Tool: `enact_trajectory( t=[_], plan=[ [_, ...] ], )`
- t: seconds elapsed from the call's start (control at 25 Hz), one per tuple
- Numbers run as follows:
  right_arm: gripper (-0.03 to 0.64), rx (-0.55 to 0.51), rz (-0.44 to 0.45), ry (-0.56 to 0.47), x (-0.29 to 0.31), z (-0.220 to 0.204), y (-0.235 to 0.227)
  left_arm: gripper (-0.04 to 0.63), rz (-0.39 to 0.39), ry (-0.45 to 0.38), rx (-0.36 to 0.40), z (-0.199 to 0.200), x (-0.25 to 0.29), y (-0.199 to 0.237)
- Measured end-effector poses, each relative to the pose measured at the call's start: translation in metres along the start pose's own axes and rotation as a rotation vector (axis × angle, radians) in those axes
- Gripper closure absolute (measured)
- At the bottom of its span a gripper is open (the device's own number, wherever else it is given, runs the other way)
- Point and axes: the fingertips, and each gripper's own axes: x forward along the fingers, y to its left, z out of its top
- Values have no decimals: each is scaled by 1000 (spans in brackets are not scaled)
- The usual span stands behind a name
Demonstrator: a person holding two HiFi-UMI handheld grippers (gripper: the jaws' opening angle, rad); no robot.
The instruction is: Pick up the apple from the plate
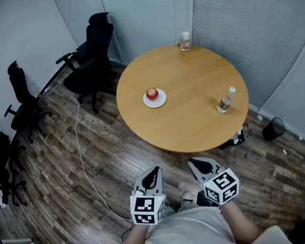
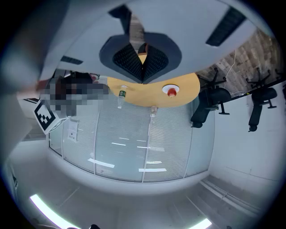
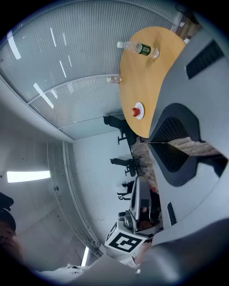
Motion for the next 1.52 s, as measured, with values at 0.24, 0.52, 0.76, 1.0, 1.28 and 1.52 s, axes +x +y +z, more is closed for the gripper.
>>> enact_trajectory(
  t=[0.24, 0.52, 0.76, 1.0, 1.28, 1.52],
  plan=[
    [586, -5, -5, 4, 1, -1, 1, 592, -4, -13, -4, 5, 0, 2],
    [585, -2, -21, -6, 2, 1, 6, 592, -11, -22, -16, 7, -4, 10],
    [584, 5, -38, -14, 12, 6, 15, 592, -19, -32, -26, 6, -14, 25],
    [584, 14, -65, -23, 20, 6, 30, 592, -24, -41, -14, 1, -27, 47],
    [584, 36, -82, 10, 29, -8, 27, 592, -49, -37, -24, -5, -18, 58],
    [584, 46, -70, 15, 64, 1, 6, 592, -30, -16, -39, -1, 5, 83]
  ],
)
